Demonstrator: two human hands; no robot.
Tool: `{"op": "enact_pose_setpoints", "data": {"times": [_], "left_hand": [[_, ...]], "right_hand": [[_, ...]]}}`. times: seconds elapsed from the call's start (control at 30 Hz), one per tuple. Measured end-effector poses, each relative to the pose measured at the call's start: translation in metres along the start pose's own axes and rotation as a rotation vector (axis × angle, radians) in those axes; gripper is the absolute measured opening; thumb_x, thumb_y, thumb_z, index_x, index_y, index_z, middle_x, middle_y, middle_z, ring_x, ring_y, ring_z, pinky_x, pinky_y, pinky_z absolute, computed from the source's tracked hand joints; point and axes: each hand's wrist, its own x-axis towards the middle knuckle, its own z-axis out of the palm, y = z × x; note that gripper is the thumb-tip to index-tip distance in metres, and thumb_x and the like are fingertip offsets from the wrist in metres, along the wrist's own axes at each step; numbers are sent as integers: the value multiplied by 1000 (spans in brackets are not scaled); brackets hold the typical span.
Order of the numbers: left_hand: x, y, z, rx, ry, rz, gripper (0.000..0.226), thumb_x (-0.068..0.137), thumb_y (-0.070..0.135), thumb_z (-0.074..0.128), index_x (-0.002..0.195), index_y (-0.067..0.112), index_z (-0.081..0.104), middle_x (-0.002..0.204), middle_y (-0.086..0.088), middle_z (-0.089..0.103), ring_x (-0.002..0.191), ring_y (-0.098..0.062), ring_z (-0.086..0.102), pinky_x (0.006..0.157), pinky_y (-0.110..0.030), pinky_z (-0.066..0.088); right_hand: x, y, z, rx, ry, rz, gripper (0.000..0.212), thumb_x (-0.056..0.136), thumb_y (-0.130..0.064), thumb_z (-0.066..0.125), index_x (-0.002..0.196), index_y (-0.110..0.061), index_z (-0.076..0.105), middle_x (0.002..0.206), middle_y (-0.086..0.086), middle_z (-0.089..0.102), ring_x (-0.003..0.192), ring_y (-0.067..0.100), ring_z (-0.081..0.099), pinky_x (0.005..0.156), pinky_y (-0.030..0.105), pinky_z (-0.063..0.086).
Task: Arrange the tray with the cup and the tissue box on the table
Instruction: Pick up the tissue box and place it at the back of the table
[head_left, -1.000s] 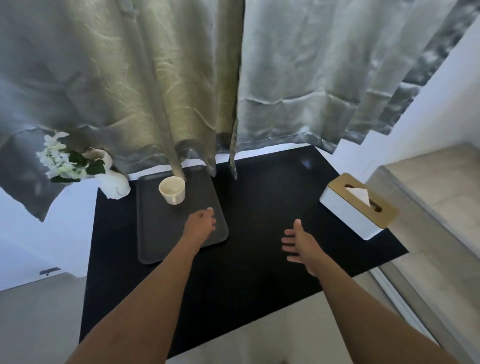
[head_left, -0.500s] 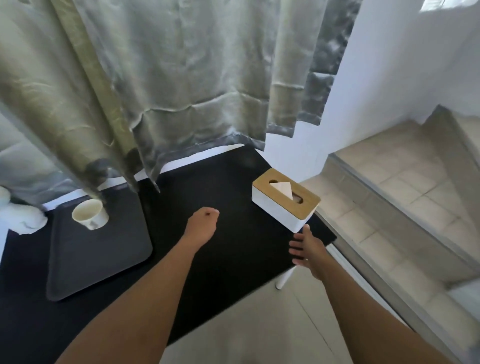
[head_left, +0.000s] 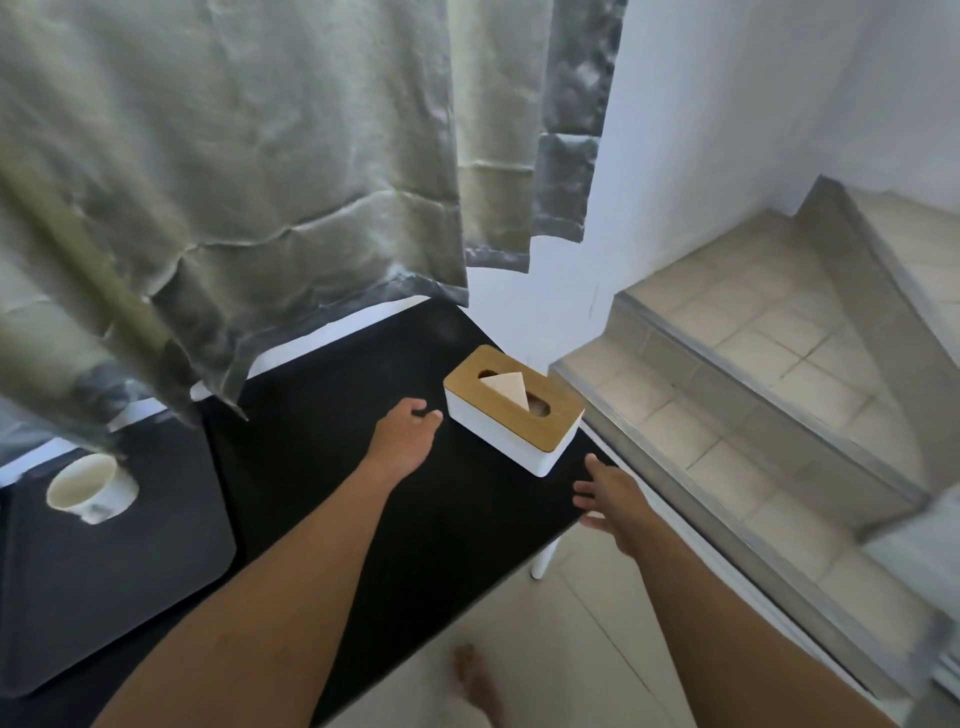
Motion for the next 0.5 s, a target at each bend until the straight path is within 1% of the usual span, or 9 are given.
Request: {"op": "enact_pose_setpoints", "data": {"times": [0.03, 0.1, 0.13, 0.2, 0.27, 0.37, 0.4, 0.47, 0.5], "left_hand": [[5, 2, 4, 1, -7, 0, 46, 94, 36, 52, 138, 22, 47, 128, -2, 57, 109, -18, 59, 87, -34, 42], [18, 8, 10, -1, -9, -4, 47, 94, 36, 52, 138, 22, 47, 130, -2, 56, 110, -18, 58, 87, -34, 42], [23, 10, 12, 1, -7, -7, 47, 94, 35, 52, 138, 22, 46, 131, -2, 56, 110, -16, 57, 87, -34, 41], [37, 15, 15, 12, -3, -13, 47, 94, 34, 52, 139, 22, 45, 131, -2, 55, 106, -13, 52, 86, -33, 39], [51, 19, 17, 16, -3, -19, 48, 95, 34, 52, 141, 21, 44, 127, 0, 55, 109, -16, 52, 86, -33, 37], [72, 22, 21, 8, -22, -30, 50, 95, 35, 51, 142, 19, 42, 104, 8, 52, 111, -17, 52, 89, -35, 38], [78, 22, 22, 13, -36, -32, 51, 96, 35, 51, 143, 19, 41, 106, 8, 54, 112, -18, 53, 91, -35, 39], [94, 25, 25, 9, -66, -39, 53, 96, 36, 51, 144, 20, 38, 124, 0, 59, 119, -21, 52, 95, -38, 39], [102, 27, 26, -2, -79, -42, 54, 96, 36, 51, 145, 20, 36, 133, -4, 56, 125, -23, 50, 98, -39, 39]], "right_hand": [[5, -2, -1, -6, 6, -6, 41, 103, -37, 42, 130, -7, 49, 113, 15, 59, 107, 31, 61, 98, 46, 51], [17, -8, -1, -13, 9, -6, 28, 102, -36, 44, 112, -11, 52, 118, 21, 61, 112, 35, 61, 99, 47, 51], [23, -11, 0, -14, 14, -3, 26, 102, -36, 45, 109, -12, 52, 120, 21, 60, 110, 34, 61, 98, 47, 51], [38, -18, 3, -38, 14, -2, 36, 100, -38, 48, 122, -10, 50, 115, 15, 58, 102, 29, 59, 96, 46, 52], [53, -22, 7, -70, 12, 5, 49, 98, -40, 50, 135, -9, 45, 115, 9, 53, 104, 26, 56, 93, 45, 53], [70, -30, 13, -92, 21, 16, 55, 97, -42, 52, 139, -9, 42, 115, 7, 51, 107, 26, 55, 88, 43, 53], [74, -31, 14, -93, 30, 18, 55, 96, -42, 53, 139, -8, 41, 114, 7, 51, 107, 26, 55, 87, 43, 53], [86, -37, 18, -97, 46, 25, 59, 95, -44, 54, 139, -8, 40, 113, 7, 50, 109, 27, 54, 86, 43, 53], [92, -40, 18, -99, 49, 30, 61, 94, -45, 55, 140, -8, 38, 115, 7, 49, 111, 28, 54, 85, 43, 53]]}}
